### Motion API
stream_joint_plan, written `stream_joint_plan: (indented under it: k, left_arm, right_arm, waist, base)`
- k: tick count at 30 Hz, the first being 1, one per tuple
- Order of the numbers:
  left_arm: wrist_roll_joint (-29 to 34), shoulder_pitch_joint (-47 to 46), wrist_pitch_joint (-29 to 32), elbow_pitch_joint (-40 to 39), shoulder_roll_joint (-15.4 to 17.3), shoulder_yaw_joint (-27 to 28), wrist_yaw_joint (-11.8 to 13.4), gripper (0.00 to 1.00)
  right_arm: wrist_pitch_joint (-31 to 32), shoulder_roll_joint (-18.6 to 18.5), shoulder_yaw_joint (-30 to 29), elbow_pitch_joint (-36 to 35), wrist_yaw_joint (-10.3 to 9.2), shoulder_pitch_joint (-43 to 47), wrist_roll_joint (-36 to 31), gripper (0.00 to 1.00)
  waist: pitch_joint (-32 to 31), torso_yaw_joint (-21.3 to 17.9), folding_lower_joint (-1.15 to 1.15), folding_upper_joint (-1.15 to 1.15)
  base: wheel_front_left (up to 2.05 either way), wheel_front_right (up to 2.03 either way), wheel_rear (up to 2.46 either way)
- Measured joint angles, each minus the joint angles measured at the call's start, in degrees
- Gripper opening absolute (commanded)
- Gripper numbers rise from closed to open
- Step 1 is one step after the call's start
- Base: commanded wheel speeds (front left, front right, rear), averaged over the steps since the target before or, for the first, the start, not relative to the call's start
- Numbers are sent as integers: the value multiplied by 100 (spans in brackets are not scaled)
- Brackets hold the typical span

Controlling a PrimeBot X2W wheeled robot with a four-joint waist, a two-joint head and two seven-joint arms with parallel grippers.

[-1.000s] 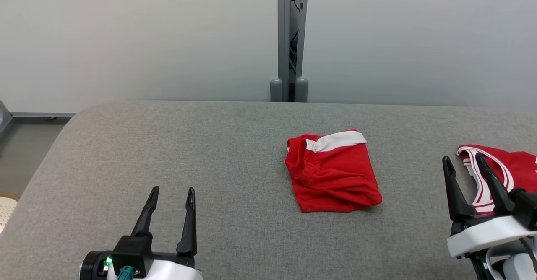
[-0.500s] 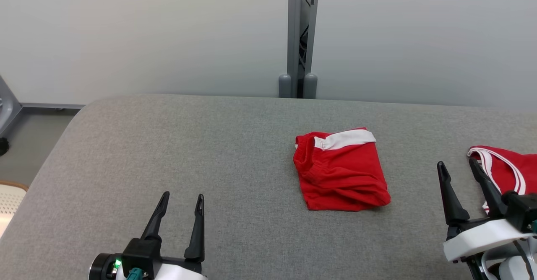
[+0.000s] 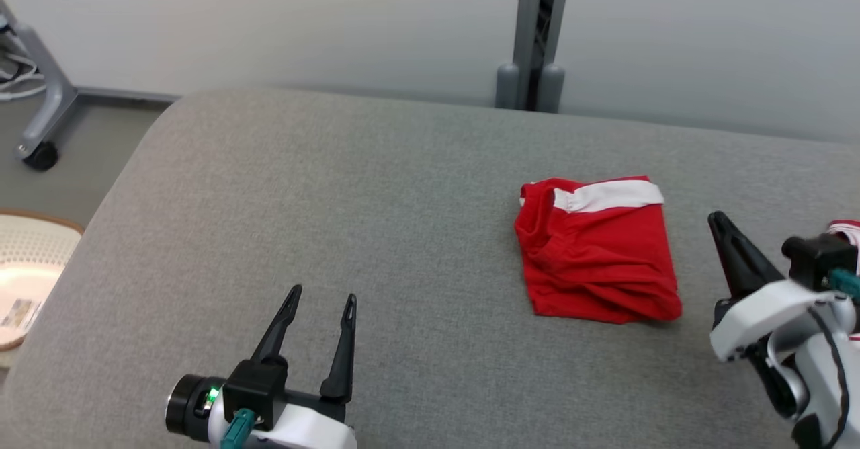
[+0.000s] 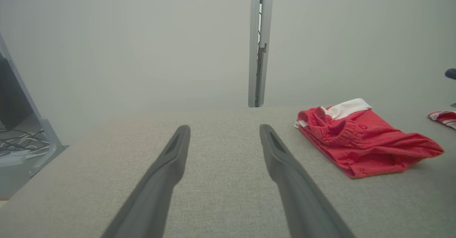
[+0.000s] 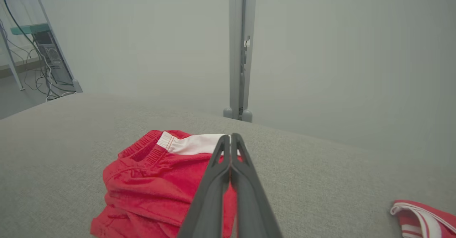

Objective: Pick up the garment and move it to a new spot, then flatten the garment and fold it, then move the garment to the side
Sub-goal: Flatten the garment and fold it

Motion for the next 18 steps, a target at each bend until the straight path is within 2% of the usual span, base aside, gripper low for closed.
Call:
stream_joint_plan:
  k: [3,8,14,18]
  left_arm:
    - [-5,-81,-1,-4,-2,-55,20,100]
    - [-53,-240,-1,-33,2,-91,48,100]
    - [-49,-279,0,-37,1,-165,89,100]
    - [-46,-279,0,-31,1,-133,133,100]
  right_arm:
    - [-1,-221,364,547,0,-408,162,0]
    - [-10,-250,1071,1340,0,-844,668,0]
    - [34,-241,1952,1672,0,-1000,1533,0]
    - [29,-268,2465,1674,0,-999,1962,0]
  waist:
    - [175,165,0,0]
    - [442,441,0,0]
    - [644,660,0,0]
    - [623,646,0,0]
  base:
    - [0,0,0]
    - [0,0,0]
    - [0,0,0]
    - [0,0,0]
